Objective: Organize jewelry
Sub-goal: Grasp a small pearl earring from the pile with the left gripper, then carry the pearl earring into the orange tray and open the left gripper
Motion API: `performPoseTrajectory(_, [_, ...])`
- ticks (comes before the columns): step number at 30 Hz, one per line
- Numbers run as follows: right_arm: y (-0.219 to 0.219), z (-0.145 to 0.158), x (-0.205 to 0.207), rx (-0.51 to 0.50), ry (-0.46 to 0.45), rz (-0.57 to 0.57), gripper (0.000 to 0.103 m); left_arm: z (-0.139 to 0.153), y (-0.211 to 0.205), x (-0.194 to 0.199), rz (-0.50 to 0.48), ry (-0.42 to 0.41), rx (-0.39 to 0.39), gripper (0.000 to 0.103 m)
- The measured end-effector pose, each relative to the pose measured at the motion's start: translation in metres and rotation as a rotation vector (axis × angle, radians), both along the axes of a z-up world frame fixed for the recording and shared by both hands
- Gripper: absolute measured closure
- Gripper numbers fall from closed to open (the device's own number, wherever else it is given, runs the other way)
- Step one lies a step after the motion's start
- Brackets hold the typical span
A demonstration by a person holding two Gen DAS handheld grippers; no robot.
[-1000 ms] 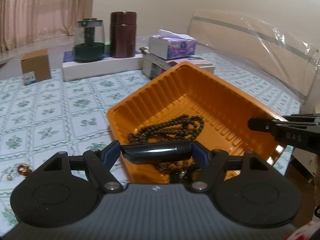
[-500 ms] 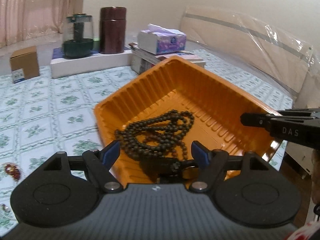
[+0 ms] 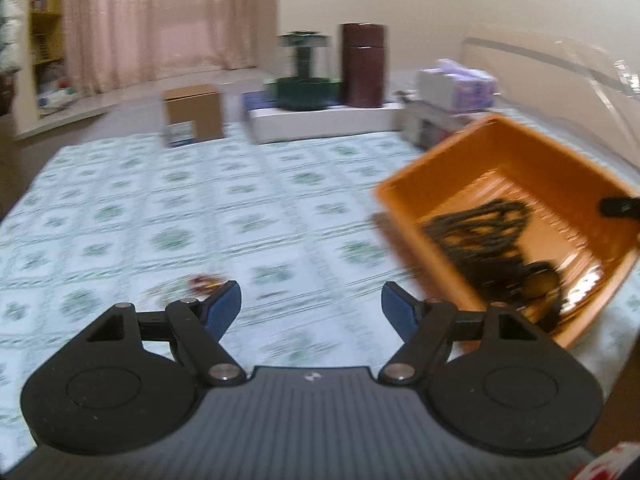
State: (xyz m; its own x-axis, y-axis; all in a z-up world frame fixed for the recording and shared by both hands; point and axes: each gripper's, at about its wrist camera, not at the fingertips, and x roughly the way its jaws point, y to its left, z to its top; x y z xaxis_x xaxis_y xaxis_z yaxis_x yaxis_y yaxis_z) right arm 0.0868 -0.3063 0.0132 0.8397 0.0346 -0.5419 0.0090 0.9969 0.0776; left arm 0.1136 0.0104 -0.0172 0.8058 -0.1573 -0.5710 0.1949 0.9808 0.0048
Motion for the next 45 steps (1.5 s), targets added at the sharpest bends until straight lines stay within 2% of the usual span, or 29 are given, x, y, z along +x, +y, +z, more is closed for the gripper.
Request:
performPoseTrajectory(6, [0.001,0.001,0.000,-0.005,0.000,0.000,0.095,-0.019,0.042,0.000,0.082,0.013,0.075,0.047])
performPoseTrajectory(14, [0.001,0.000,0.000,-0.010,0.003,-0.005,0.095,-0.041,0.052,0.008,0.063,0.054,0.131,0.071])
performPoseTrajectory(17, [0.001,0.000,0.000,-0.012,0.004,-0.009,0.095,-0.047,0.050,0.012,0.057,0.063,0.142,0.076])
performPoseTrajectory(22, [0.001,0.001,0.001,-0.017,0.005,-0.009,0.095,-0.052,0.051,0.017,0.060,0.075,0.140,0.079])
performPoseTrajectory(26, [0.001,0.001,0.001,-0.018,0.006,-0.012,0.095,-0.052,0.051,0.019,0.051,0.079,0.137,0.088])
performPoseTrajectory(35, [0.001,0.001,0.001,-0.016,0.004,-0.010,0.095,-0.039,0.040,0.013,0.031,0.069,0.130,0.088])
performPoseTrajectory(39, [0.002,0.002,0.000,-0.014,0.002,-0.007,0.095,-0.026,0.019,0.007,-0.022,0.057,0.112,0.088])
performPoseTrajectory(45, [0.001,0.001,-0.001,-0.007,0.001,-0.007,0.095,-0.009,-0.028,0.000,-0.145,0.038,0.035,0.088])
